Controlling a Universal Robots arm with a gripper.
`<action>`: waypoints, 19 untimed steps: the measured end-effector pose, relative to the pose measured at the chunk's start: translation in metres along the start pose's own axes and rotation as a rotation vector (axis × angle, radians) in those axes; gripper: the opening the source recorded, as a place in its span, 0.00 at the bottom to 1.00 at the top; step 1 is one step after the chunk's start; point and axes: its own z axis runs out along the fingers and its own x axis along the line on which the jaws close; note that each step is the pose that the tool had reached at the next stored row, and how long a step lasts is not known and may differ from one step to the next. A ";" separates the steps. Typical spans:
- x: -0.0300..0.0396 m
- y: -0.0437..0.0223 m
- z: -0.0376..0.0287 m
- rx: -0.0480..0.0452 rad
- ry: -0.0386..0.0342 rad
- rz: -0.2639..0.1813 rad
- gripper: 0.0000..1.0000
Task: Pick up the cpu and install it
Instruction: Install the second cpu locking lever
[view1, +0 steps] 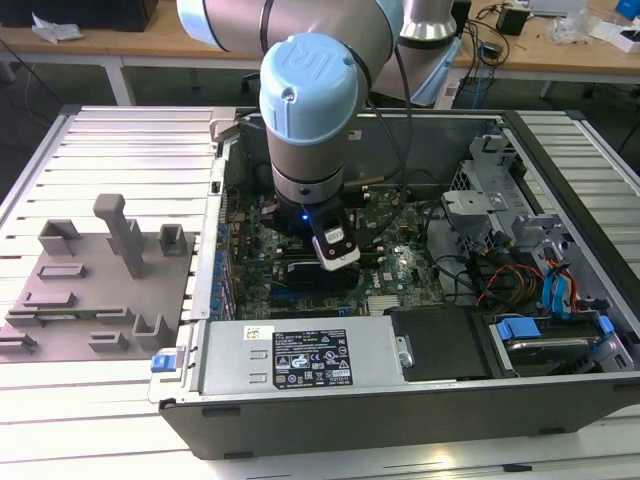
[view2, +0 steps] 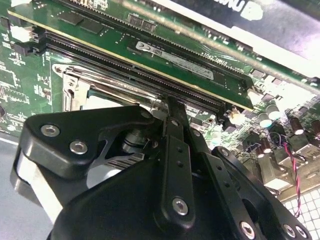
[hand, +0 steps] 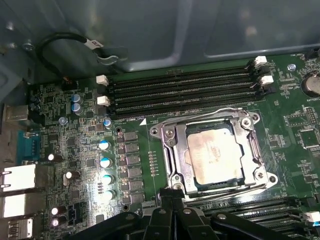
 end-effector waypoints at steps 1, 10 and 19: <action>0.0000 0.0003 -0.0008 -0.0003 -0.0002 0.000 0.11; -0.0044 0.0078 -0.0245 0.0582 -0.0031 -0.002 0.11; -0.0305 0.0150 -0.0222 0.0833 -0.0023 -0.001 0.11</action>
